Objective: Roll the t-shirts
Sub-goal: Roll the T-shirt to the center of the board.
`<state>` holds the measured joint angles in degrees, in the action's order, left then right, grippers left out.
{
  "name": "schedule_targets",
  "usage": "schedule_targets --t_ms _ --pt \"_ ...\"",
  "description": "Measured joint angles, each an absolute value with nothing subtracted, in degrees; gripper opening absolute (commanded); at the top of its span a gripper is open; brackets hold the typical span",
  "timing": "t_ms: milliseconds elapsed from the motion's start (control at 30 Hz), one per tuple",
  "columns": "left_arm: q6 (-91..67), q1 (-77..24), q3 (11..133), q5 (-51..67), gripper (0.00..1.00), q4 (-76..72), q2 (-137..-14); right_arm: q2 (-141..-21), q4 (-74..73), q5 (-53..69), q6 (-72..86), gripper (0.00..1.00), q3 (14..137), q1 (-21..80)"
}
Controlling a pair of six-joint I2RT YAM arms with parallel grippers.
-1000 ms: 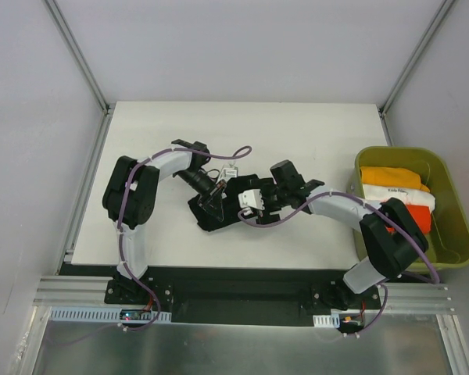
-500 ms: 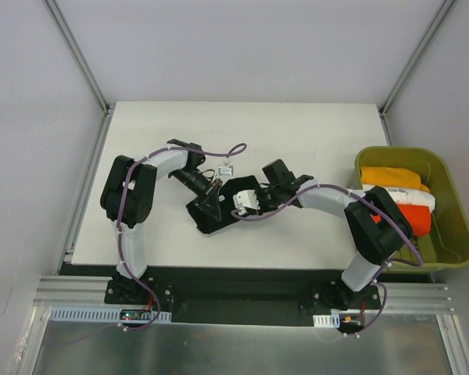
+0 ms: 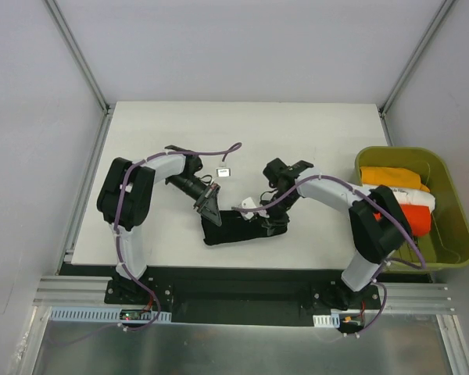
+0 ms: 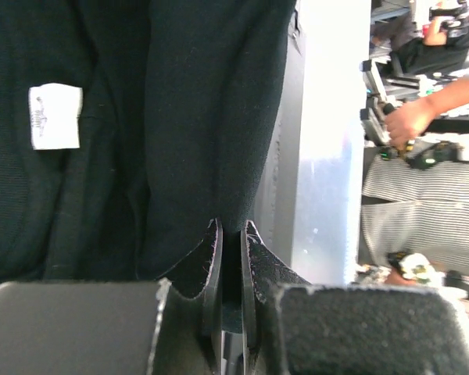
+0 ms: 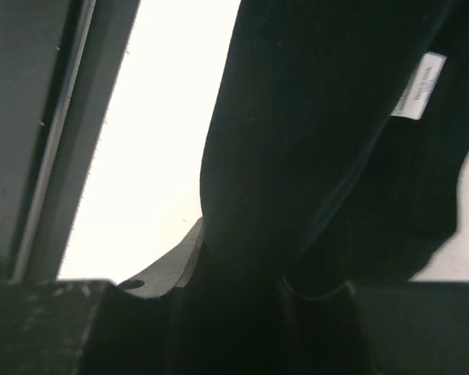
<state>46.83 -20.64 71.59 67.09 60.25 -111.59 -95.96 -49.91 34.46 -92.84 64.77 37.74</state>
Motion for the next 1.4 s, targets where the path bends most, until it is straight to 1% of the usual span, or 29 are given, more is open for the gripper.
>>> schedule_targets --t_ms 200,367,500,600,633,700,767,800,967,1033,1167,1267,1300,1400 --pt "45.91 -20.62 73.38 65.71 0.0 62.63 -117.97 -107.24 -57.41 38.41 -91.77 0.13 71.29 36.69" --pt "45.36 -20.51 73.43 64.14 0.0 63.51 -118.98 -113.75 -63.92 41.25 -91.31 0.13 76.69 35.86" --pt "43.79 -19.99 73.32 63.18 0.05 63.35 -119.37 -118.85 -68.86 42.41 -91.11 0.14 81.47 35.79" --pt "41.67 -18.63 72.18 62.43 0.13 62.17 -119.57 -123.76 -72.79 43.16 -90.19 0.14 86.48 35.77" --pt "40.34 -17.93 71.53 62.26 0.18 61.58 -119.57 -125.8 -74.41 43.72 -89.32 0.14 88.44 35.77" --pt "38.13 -16.58 70.61 61.54 0.24 60.16 -119.44 -128.29 -76.47 44.34 -88.09 0.14 90.91 35.77" --pt "35.11 -14.17 69.76 58.96 0.3 58.85 -118.65 -130.19 -78.39 44.36 -86.41 0.14 92.97 35.7" --pt "33.71 -12.51 69.49 57.52 0.3 58.26 -117.89 -131.13 -79.24 44.34 -85.62 0.14 93.97 35.68" --pt "30.5 -4.99 69.41 48.4 0.34 55.11 -109.97 -135.72 -83.85 43.35 -79.68 0.13 97.82 35.57" --pt "30.5 -4.38 69.41 45.63 0.36 54.24 -105.23 -137.29 -85.52 42.63 -77.41 0.13 98.98 35.62" --pt "31.68 -5.48 68.31 41.39 0.46 52.07 -93.08 -139.26 -86.13 41.69 -72.82 0.13 101.06 35.66" --pt "34.22 -8.29 64.71 37.91 0.49 49.74 -80.9 -141.25 -86.21 40.75 -68.42 0.13 103.59 35.7" --pt "35.16 -10.57 63.59 36.47 0.55 49.3 -76.77 -141.88 -86.24 40.69 -66.52 0.13 104.27 35.7" --pt "37.52 -21.5 60.66 31.81 0.58 46.96 -66.72 -142.61 -86.26 40.62 -62.98 0.13 105.43 35.73"
